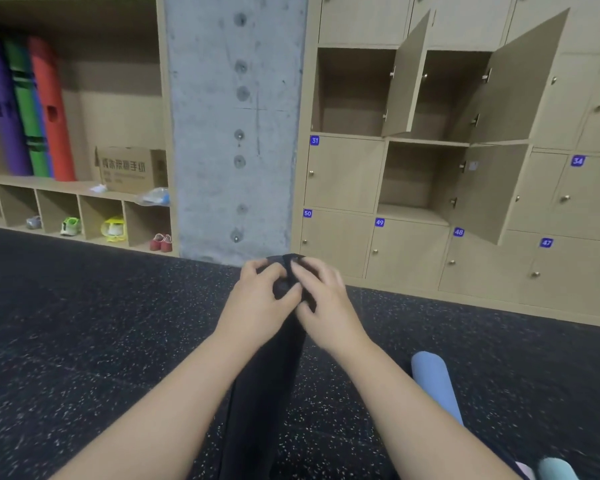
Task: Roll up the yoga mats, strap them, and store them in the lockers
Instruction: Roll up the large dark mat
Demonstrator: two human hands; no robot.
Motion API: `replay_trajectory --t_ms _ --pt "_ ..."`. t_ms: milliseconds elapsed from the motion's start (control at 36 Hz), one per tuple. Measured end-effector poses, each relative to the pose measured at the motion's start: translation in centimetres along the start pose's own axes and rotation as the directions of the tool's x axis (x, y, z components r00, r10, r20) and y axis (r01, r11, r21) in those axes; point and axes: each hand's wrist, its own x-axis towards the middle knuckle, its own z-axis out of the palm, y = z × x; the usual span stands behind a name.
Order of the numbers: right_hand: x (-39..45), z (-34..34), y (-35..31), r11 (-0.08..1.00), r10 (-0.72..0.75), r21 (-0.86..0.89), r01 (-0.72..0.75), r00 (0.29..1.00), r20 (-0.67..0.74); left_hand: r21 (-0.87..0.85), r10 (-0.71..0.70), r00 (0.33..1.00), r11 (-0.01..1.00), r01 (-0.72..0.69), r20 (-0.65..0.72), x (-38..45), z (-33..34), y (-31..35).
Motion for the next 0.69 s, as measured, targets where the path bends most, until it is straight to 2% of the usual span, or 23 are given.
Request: replay_trajectory --t_ms 194,361,500,694 --pt "0.6 -0.1 -0.3 1.000 0.004 -0.029 -0.001 0.994 0.106 0.047 -0.077 0.992 0.995 0.083 -0.100 0.2 -0.2 0.9" --pt "1.1 -0.6 -1.0 0.997 0.077 -0.026 -0.075 0.995 0.066 0.100 -0.117 0.990 0.987 0.125 -0.077 0.4 -0.9 0.7" --pt "1.9 -1.2 -1.8 0.989 0.095 -0.123 -0.083 0.991 0.094 0.019 -0.129 0.987 0.991 0.131 -0.091 0.2 -1.6 0.7" --pt "2.3 -1.3 -2.3 0.972 0.211 -0.129 -0.195 0.969 0.125 0.088 0.000 0.995 0.996 0.009 -0.098 0.6 -2.1 -0.6"
